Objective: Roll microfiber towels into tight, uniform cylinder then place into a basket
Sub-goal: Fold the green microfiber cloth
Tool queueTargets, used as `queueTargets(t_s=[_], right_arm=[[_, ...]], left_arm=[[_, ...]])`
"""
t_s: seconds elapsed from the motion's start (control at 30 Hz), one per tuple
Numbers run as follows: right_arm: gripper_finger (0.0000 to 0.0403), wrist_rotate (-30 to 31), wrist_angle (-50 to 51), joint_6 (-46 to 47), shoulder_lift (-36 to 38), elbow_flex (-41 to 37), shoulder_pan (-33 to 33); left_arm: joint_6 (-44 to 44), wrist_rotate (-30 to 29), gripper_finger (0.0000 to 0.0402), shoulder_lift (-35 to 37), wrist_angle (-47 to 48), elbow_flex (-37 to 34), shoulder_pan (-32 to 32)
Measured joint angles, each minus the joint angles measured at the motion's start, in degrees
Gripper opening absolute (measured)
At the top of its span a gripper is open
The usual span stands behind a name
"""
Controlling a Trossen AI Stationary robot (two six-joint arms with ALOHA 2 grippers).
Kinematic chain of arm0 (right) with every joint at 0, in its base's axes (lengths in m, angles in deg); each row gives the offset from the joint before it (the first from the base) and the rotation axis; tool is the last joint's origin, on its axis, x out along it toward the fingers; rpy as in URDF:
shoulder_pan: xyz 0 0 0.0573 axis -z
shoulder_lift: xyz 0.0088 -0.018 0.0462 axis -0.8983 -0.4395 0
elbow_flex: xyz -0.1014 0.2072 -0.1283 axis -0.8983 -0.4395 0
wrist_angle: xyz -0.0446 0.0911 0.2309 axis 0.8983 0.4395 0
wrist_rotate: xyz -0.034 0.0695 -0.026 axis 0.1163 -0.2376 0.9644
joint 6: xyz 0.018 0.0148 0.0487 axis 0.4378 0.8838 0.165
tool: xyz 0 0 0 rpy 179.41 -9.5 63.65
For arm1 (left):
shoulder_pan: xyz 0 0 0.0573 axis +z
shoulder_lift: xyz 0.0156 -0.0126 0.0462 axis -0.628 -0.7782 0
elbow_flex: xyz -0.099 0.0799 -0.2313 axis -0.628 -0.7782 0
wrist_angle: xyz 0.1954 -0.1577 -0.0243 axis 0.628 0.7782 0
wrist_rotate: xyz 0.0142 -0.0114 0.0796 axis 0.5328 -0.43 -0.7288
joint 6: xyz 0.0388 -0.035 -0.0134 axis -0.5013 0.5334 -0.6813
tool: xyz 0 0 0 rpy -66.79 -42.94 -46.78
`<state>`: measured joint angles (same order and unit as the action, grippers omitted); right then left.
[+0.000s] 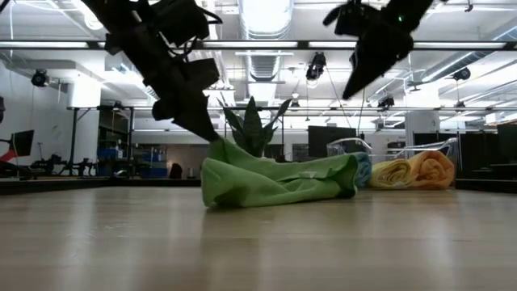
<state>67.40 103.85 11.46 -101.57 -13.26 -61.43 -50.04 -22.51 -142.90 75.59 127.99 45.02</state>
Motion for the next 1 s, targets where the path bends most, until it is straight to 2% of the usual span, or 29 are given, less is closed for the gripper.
queueTargets(t_s=[0.17, 0.37, 0.5, 0.63, 0.83, 1.0], right_arm=[[0.0142, -8.05, -10.51, 2.74, -0.02, -7.49, -1.42], [0.0198, -8.27, -21.33, -5.26, -0.69, -13.78, -8.27], [0.0204, -1.75, -25.20, -6.87, -4.73, -14.67, -14.06], [0.0205, 5.06, -25.01, -10.25, -12.26, -13.07, -18.09], [0.0205, 7.95, -25.42, -11.88, -24.07, -7.68, -18.73], [0.0201, 14.64, -24.15, -15.28, -29.09, -3.86, -18.77]], left_arm=[[-0.07, -0.78, 0.0000, 0.02, -5.14, -2.27, -1.38], [-0.35, -8.23, 0.0000, 0.02, -10.63, -2.62, -1.93], [-2.09, -9.79, 0.0000, -0.19, -13.78, -2.75, -2.08], [-3.21, -9.79, 0.0000, -0.28, -14.96, -2.73, -2.12], [-4.34, -9.81, 0.0000, -0.35, -15.17, -2.75, -2.12], [-4.74, -9.77, 0.0000, -0.39, -15.16, -2.81, -2.23]])
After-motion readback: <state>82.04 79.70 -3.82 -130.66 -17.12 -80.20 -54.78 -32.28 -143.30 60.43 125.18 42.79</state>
